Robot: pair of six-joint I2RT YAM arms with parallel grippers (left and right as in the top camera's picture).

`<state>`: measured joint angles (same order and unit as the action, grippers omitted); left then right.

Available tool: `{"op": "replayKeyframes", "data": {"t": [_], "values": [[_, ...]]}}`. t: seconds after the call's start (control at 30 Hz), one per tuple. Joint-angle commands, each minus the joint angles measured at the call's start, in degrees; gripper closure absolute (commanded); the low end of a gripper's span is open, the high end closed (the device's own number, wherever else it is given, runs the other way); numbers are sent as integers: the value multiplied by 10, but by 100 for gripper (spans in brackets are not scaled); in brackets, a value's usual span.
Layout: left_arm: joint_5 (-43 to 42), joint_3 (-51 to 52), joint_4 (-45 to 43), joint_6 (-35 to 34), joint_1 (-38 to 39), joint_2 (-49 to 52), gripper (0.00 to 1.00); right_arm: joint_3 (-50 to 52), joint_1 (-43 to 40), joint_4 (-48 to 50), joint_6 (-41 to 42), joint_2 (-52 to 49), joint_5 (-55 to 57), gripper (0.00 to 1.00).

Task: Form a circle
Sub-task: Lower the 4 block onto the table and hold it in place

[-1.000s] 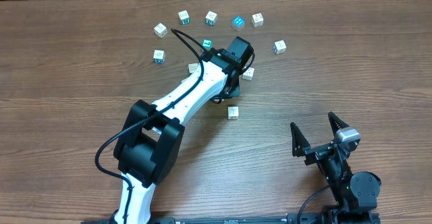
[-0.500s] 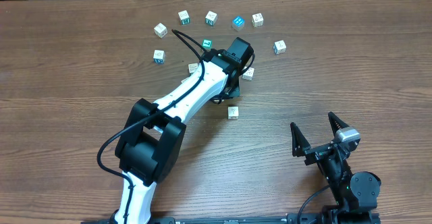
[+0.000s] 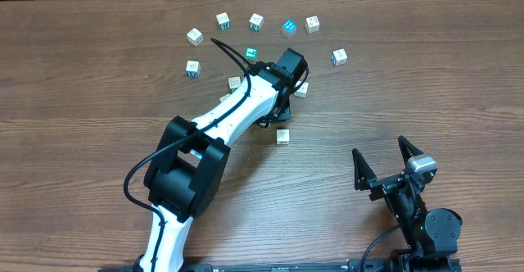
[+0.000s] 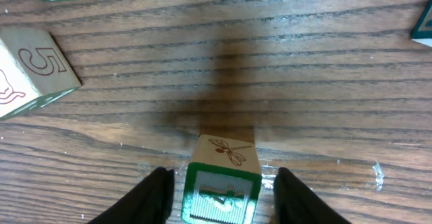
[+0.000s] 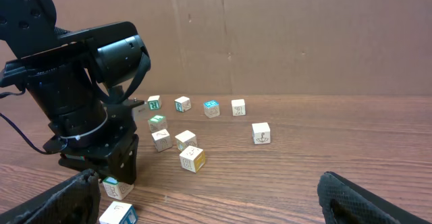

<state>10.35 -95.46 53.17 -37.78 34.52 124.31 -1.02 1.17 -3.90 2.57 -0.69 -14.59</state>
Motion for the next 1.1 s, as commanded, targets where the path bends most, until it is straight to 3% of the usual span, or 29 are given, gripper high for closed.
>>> {"op": "replayKeyframes", "data": {"t": [0.0,0.13,0.47,1.07], "values": [[10,5,3,-8,1,9,54,6,-2,3,-3,5,4,0],[10,5,2,-8,1,9,68,6,-2,3,-3,5,4,0],[-23,5,16,-8,1,9,80,6,-2,3,-3,5,4,0],[-75,5,18,5,1,9,80,6,-2,3,-3,5,4,0]]}}
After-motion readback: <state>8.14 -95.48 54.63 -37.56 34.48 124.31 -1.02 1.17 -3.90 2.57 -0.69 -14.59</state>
